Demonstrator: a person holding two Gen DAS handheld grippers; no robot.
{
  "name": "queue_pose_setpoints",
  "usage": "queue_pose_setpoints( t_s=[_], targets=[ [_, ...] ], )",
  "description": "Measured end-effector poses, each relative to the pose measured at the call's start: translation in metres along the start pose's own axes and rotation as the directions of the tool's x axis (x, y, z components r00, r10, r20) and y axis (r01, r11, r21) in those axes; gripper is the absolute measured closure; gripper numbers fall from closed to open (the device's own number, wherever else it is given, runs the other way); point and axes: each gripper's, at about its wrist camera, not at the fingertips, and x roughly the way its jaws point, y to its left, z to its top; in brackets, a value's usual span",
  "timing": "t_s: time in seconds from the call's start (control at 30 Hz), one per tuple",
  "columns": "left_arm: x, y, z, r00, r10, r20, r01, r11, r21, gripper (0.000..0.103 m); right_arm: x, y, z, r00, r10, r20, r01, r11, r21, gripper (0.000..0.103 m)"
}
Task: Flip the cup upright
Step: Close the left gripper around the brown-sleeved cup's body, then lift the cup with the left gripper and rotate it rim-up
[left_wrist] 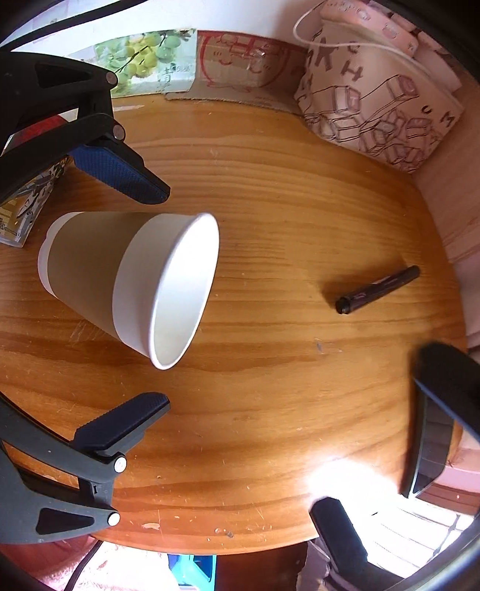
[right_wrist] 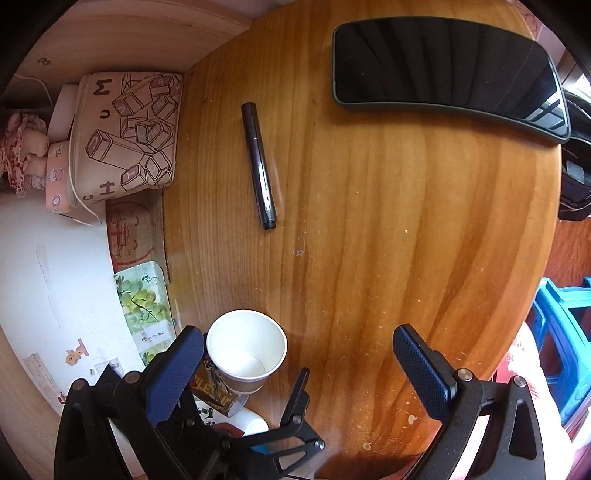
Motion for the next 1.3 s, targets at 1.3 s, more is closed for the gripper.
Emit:
queue_pose_setpoints(
  t_s=[1.3],
  targets=[
    [0.015,0.077,-0.104,0.929,-0.364,-0.066,0.126,0.481,-0.868,0.032,-0.014,0.019,-0.03,0.989,-0.091,-0.113,0.047,0.937,-0.346,0.0]
  ],
)
